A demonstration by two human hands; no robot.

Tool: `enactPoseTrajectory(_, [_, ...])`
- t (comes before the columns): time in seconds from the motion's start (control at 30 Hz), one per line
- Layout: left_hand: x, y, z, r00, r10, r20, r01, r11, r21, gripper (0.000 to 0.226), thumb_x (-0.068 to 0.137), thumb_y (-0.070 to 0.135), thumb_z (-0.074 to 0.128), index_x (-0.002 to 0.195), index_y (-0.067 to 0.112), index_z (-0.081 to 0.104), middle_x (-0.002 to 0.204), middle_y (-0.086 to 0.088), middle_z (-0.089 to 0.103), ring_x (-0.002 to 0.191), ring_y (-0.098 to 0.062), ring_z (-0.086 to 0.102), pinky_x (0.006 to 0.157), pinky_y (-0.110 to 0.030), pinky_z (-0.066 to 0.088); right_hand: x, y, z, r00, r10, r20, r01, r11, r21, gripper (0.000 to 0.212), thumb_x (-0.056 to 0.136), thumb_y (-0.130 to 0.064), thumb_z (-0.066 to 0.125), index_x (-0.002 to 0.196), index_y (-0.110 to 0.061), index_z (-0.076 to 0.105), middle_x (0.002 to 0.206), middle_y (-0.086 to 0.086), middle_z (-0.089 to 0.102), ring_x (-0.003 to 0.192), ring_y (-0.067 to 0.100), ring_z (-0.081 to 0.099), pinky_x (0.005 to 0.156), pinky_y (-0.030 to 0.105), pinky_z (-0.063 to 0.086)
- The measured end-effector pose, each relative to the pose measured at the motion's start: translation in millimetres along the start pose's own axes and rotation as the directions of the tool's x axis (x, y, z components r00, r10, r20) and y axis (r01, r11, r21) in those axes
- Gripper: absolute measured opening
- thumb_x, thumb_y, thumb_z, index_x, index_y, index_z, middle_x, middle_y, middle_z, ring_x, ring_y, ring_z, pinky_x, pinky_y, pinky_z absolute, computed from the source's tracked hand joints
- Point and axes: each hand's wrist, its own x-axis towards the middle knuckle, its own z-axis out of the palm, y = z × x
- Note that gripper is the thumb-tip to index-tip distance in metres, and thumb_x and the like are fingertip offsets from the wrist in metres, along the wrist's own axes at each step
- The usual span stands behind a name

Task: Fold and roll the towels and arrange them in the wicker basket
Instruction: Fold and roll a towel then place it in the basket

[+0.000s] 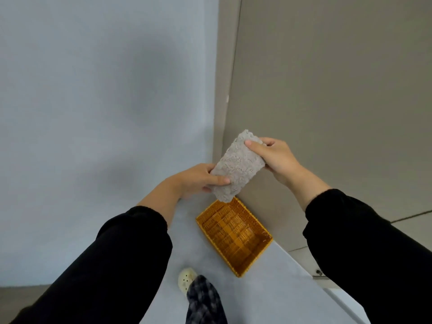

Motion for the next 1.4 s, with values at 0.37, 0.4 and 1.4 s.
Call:
enactPoseTrajectory(0.37, [154,-76,-71,0.959,-0.134,-0.25,0.025,0.918,-0.395,0.037,0.084,0.006,0.068,0.119,0.003,0.056,0.105,-0.006,0.066,0.091,-0.02,0.065,0.073,-0.027,0.056,153,136,51,0.894,0.29,0.34,-0.435,0.74,0.513,0.092,0.057,-0.042,0.087,0.134,-0.009,0.05,0.138,0.016,0.05,0.12,0.033,0.051,0.107,0.043,0.039])
enactPoseTrajectory(0.4, [165,-90,-72,0.951,-0.154,-0.267,0.034,0.914,-0.404,0.035,0.084,0.007,0.069,0.117,0.005,0.057,0.107,-0.007,0.065,0.091,-0.02,0.064,0.071,-0.026,0.056,163,153,54,0.888,0.296,0.351,-0.446,0.737,0.508,0.084,0.066,-0.034,0.083,0.137,-0.008,0.046,0.138,0.015,0.052,0.124,0.031,0.052,0.105,0.044,0.041])
enactPoseTrajectory(1.4, [449,-545,-174,0.803,0.013,-0.596,0.448,0.646,0.618,0.021,0.089,0.025,0.061,0.099,0.007,0.066,0.094,-0.009,0.064,0.091,-0.025,0.06,0.074,-0.031,0.045,358,654,108,0.875,0.419,0.241,-0.483,0.774,0.41,0.032,0.096,-0.006,0.045,0.127,-0.01,0.052,0.122,0.011,0.062,0.11,0.027,0.06,0.084,0.042,0.05])
